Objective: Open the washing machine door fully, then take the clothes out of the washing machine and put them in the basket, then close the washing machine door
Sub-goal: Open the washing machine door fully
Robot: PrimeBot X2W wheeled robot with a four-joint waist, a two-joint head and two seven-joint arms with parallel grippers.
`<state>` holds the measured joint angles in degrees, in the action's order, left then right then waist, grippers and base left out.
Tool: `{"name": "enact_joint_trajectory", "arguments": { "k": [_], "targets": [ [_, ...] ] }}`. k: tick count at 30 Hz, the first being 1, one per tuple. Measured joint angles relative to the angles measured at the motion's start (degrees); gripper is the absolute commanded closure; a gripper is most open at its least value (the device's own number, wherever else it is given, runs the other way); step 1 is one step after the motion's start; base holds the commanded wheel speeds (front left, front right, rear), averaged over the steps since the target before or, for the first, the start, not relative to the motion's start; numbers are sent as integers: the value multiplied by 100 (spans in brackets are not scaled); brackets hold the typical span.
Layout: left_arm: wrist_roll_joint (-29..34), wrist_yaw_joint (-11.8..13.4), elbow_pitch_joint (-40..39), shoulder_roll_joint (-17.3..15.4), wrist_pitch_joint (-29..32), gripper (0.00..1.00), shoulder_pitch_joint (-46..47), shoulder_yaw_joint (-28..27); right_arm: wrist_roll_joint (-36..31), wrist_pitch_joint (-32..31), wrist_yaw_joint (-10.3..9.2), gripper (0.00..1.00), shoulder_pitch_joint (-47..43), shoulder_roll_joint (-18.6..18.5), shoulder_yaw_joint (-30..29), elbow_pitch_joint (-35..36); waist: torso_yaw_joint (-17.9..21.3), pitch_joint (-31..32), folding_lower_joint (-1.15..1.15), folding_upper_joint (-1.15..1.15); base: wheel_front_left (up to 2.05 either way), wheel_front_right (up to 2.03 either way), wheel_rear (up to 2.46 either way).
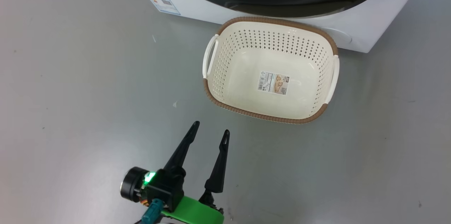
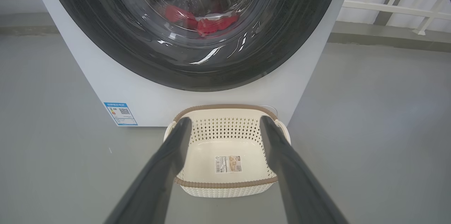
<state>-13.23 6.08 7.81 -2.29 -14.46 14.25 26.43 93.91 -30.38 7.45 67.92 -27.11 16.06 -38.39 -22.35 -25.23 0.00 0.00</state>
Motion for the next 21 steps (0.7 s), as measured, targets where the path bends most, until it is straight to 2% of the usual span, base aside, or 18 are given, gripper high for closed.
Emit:
{"name": "enact_joint_trajectory", "arguments": {
  "k": [21],
  "targets": [
    [-142,103,-85,3,-1,0,91,157,-47,-430,-2,100,265,-64,97,-191,-134,-150,0,0,0,0,0]
  ]
}}
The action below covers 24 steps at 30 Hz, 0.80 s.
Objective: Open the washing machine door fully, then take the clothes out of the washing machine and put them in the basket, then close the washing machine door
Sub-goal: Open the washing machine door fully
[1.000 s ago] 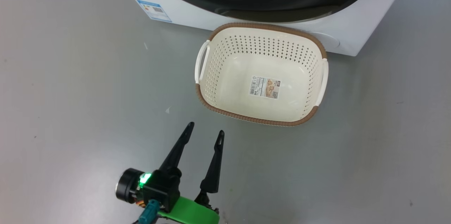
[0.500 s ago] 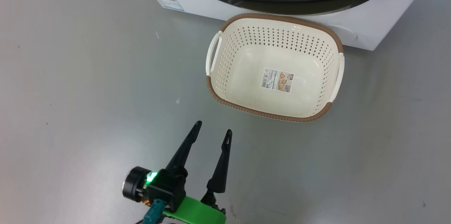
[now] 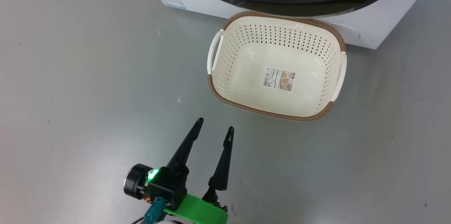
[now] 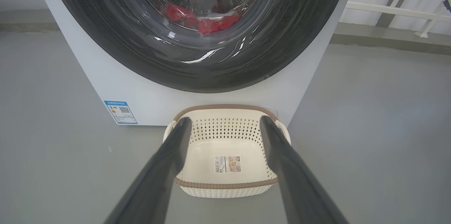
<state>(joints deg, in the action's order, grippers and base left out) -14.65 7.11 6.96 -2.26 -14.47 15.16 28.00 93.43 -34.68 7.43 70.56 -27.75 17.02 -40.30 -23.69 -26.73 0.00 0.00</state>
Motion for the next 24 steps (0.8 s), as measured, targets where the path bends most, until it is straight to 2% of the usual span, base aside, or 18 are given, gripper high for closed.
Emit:
{"name": "enact_joint_trajectory", "arguments": {
  "k": [7,24],
  "targets": [
    [1,0,5,0,0,0,24,-3,-24,-88,-33,100,-159,52,42,163,11,110,0,0,0,0,0],
    [57,-2,70,-1,0,0,-151,-115,-34,-315,-33,100,-1246,253,203,828,49,624,0,0,0,0,0]
  ]
}}
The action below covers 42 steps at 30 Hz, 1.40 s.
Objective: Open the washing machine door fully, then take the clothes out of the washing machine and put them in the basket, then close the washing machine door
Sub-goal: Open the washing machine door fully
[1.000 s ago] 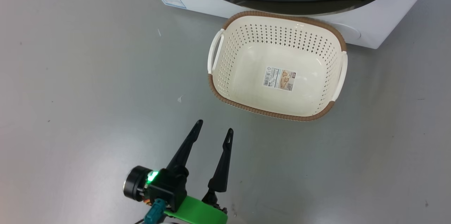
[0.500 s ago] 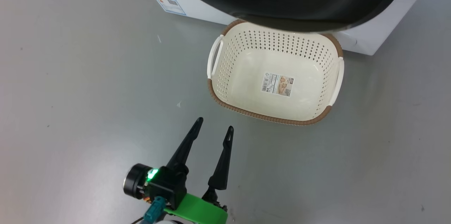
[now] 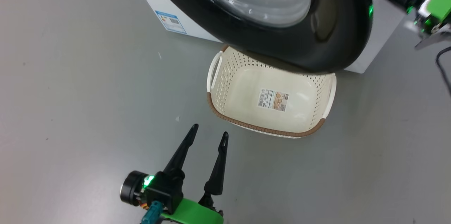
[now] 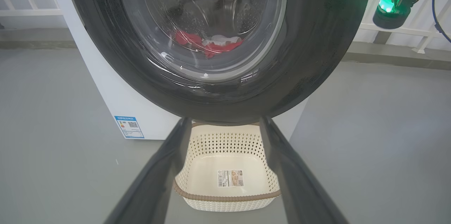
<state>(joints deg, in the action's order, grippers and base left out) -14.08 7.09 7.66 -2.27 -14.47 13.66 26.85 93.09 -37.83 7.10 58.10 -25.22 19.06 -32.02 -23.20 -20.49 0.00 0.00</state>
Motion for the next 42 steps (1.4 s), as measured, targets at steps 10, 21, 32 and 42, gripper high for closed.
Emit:
{"name": "enact_joint_trajectory", "arguments": {
  "k": [10,21,32,42],
  "targets": [
    [102,-57,36,-2,0,0,-338,-177,-41,-7,0,100,-778,232,115,495,0,413,0,0,0,0,0],
    [253,-159,58,-5,0,0,-586,-342,-94,-51,0,100,-1407,406,221,926,-91,755,0,0,0,0,0],
    [316,-205,59,-10,1,0,-812,-486,-96,-60,0,100,-1868,628,305,1176,-251,1047,0,0,0,0,0],
    [354,-252,60,-13,1,0,-917,-625,-104,-110,0,100,-2146,843,409,1312,-463,1186,0,0,0,0,0]
  ]
}}
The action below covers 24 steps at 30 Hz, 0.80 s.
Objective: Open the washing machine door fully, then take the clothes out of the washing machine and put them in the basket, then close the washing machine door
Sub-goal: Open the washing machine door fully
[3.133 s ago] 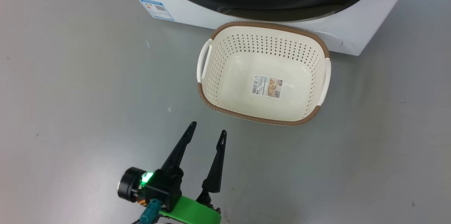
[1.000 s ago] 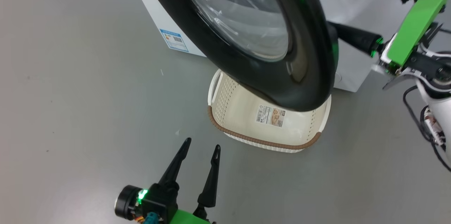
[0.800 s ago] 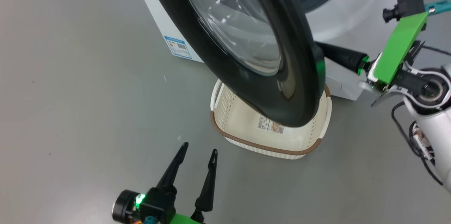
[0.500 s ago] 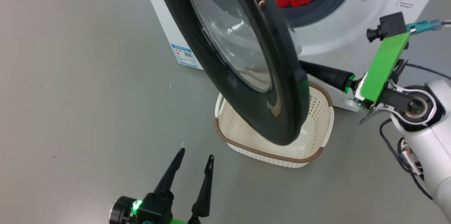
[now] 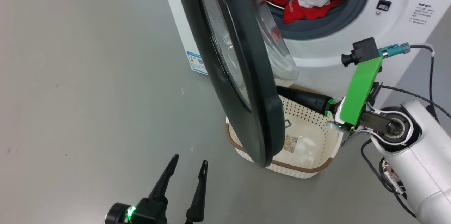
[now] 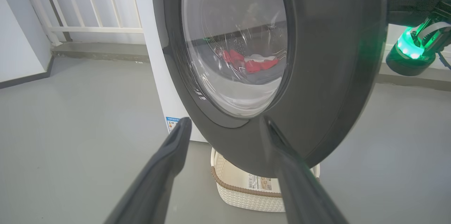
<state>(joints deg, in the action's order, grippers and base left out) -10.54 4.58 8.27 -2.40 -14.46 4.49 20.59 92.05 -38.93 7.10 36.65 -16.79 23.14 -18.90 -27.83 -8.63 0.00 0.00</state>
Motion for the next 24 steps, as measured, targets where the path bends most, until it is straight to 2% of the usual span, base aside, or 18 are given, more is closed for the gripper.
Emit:
{"name": "enact_joint_trajectory", "arguments": {
  "k": [9,24],
  "targets": [
    [0,-5,-10,0,-1,0,-25,-92,-54,-51,0,100,-137,166,97,54,-201,88,0,0,0,0,0],
    [0,97,-187,0,-1,0,-191,-302,-120,-193,0,100,-113,581,366,-19,-272,56,0,0,0,0,0]
  ]
}}
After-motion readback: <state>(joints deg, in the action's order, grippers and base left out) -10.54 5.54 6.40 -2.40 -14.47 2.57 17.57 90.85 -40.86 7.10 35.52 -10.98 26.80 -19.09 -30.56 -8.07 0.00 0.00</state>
